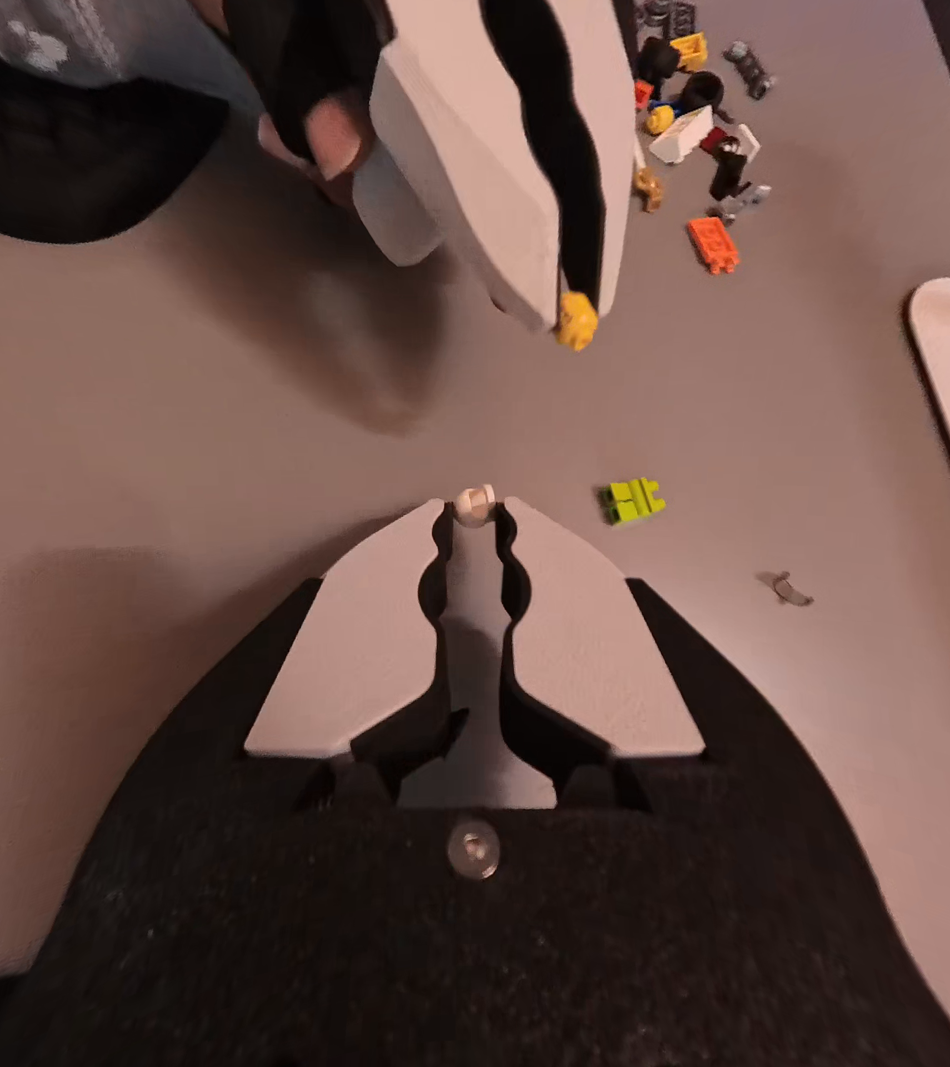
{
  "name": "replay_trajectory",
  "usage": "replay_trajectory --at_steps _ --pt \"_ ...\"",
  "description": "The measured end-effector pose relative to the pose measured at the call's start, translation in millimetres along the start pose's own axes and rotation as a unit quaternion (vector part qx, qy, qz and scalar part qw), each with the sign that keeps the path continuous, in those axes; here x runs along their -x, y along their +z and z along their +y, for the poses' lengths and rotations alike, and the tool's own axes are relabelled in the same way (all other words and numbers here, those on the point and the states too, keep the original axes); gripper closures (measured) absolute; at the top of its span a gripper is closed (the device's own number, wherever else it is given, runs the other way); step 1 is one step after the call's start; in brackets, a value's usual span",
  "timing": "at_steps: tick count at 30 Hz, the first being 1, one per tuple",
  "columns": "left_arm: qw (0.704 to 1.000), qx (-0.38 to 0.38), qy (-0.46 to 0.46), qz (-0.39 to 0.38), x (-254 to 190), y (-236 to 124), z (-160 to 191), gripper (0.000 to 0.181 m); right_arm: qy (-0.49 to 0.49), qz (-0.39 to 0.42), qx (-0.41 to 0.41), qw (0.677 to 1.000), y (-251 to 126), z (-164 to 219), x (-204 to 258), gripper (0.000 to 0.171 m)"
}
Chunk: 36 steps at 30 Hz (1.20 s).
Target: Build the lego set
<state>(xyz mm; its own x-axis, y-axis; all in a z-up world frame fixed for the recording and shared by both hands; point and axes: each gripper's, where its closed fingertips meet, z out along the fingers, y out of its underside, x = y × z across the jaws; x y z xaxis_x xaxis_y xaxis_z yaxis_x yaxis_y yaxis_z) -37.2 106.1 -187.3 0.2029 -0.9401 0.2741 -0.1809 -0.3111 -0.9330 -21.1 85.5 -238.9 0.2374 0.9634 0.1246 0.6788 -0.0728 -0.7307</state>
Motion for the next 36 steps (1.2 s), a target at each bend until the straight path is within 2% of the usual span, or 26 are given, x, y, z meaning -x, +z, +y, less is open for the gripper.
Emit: replay_trajectory --at_steps 4,16,20,25,36 --pt "0.996 0.073 0.043 0.030 -8.8 -0.7 24.7 0.172 -0.039 -0.016 -0.007 0.999 5.5 -4.4 12.4 0.157" --pt "0.966 0.196 0.045 0.161 -34.8 -11.0 63.9 0.171 -0.105 -0.080 -0.004 0.991 14.0 -0.8 47.9 0.157" --pt "0.944 0.252 -0.007 0.214 -46.4 -12.8 75.8 0.171 -0.126 -0.100 -0.008 0.987 13.1 -4.6 56.8 0.158" --pt "0.930 0.269 -0.085 0.236 -50.0 -7.9 74.4 0.171 -0.143 -0.105 -0.005 0.984 16.1 -2.5 63.3 0.157" --pt "0.923 0.292 -0.086 0.236 -53.6 -9.3 78.4 0.171 -0.149 -0.095 -0.013 0.984 15.6 -0.5 63.6 0.152"
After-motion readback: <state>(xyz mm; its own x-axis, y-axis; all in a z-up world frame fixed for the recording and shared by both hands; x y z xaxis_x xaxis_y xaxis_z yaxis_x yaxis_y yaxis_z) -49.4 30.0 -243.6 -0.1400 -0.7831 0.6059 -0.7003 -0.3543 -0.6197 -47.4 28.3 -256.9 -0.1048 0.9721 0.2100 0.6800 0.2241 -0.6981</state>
